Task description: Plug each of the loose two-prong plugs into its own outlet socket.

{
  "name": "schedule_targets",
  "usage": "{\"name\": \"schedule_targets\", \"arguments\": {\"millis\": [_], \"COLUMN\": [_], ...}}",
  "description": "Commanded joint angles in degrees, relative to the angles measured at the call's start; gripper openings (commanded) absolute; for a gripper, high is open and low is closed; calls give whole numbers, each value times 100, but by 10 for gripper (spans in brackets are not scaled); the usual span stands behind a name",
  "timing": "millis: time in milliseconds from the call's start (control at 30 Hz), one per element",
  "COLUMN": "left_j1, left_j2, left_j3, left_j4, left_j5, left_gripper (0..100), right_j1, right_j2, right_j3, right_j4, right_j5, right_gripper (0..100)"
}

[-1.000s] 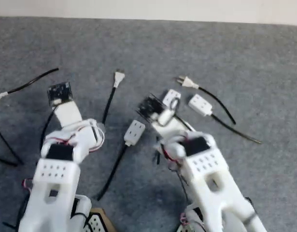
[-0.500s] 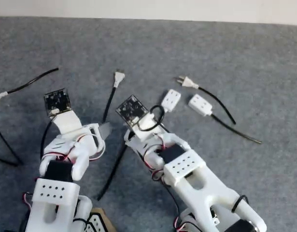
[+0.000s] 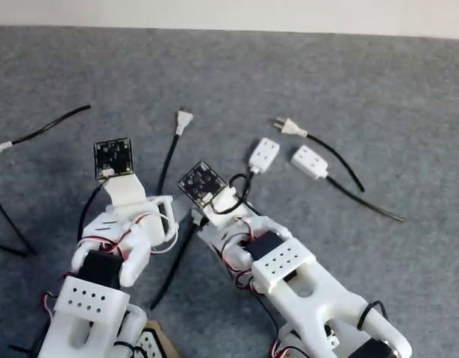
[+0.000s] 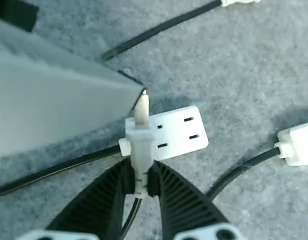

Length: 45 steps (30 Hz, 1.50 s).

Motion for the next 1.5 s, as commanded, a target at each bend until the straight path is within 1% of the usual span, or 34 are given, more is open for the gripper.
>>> {"name": "schedule_targets", "arguments": {"millis": [0,100,167,400,500,600,967,1167,1233,1367,1467], "left_j1": [75,171,286,338,338,338,277,-444,-541,-523,-277], "left_j2": [-13,-13,-13,-13,-13,-13,-22,-75,-75,-75,-57], "left_j3": [40,312,435,646,646,646,629,453,365,338,338], "left_j4": [-325,-677,-721,-730,-730,-721,-703,-695,-695,-730,-826], "left_j5": [53,26,18,-176,-176,-176,-176,-149,-123,9,18], "left_gripper": [312,312,312,312,312,312,312,312,312,312,312], "right_j1": [-57,-57,-57,-57,-57,-57,-22,-4,-4,-13,-40], "right_j2": [-286,-295,-444,-1587,-1780,-1789,-1780,-1789,-1780,-1780,-1780], "right_j3": [-84,-92,-145,-1314,-1903,-2316,-2273,-1516,-1314,-1182,-1209], "right_j4": [101,119,180,1833,2545,2879,2897,2677,2501,2396,2404], "right_j5": [-35,-35,-44,-35,-26,-26,-26,53,53,44,44], "right_gripper": [5,5,5,5,5,5,5,5,5,5,5]}}
